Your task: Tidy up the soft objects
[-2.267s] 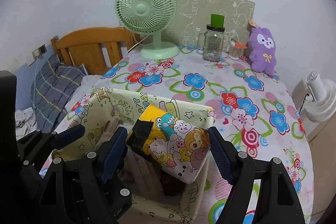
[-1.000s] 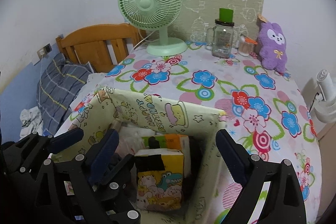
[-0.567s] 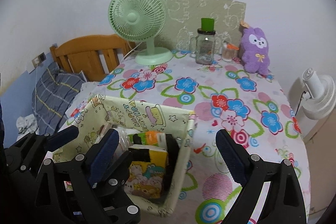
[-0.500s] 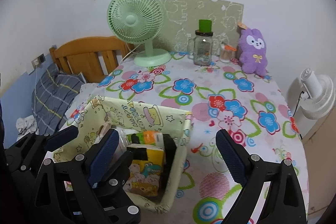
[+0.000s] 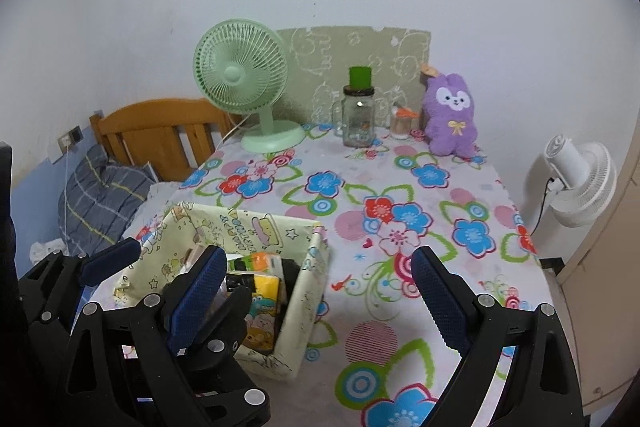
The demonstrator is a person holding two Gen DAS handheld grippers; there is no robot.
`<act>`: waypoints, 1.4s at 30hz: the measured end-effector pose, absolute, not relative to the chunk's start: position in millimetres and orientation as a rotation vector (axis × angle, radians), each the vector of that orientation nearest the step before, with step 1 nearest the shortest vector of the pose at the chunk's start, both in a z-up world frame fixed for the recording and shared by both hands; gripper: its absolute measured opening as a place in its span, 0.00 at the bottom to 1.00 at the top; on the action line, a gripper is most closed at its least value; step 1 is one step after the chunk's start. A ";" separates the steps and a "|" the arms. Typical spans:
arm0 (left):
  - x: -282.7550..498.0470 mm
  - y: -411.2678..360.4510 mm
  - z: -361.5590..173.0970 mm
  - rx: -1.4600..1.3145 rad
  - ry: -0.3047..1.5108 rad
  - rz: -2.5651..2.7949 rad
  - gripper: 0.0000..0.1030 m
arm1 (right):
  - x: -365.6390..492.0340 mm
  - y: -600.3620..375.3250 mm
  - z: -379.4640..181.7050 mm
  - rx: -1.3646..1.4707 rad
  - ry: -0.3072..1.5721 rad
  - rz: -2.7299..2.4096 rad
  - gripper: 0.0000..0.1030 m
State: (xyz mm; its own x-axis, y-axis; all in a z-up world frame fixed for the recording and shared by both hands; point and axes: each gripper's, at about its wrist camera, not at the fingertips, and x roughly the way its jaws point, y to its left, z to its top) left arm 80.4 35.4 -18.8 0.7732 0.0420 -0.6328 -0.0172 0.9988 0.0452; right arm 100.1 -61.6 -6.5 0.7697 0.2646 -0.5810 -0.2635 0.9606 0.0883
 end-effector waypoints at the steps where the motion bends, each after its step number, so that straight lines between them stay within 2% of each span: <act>1: 78.2 34.3 -16.7 0.037 0.681 0.032 0.93 | 96.9 -65.5 -3.8 0.005 0.622 0.281 0.93; 12: 47.0 15.7 9.6 0.037 0.601 0.031 1.00 | 61.0 -104.9 20.2 0.026 0.539 0.213 0.92; 42: -6.8 0.7 36.0 0.022 0.496 0.035 1.00 | -7.5 -175.0 40.0 0.099 0.417 0.102 0.96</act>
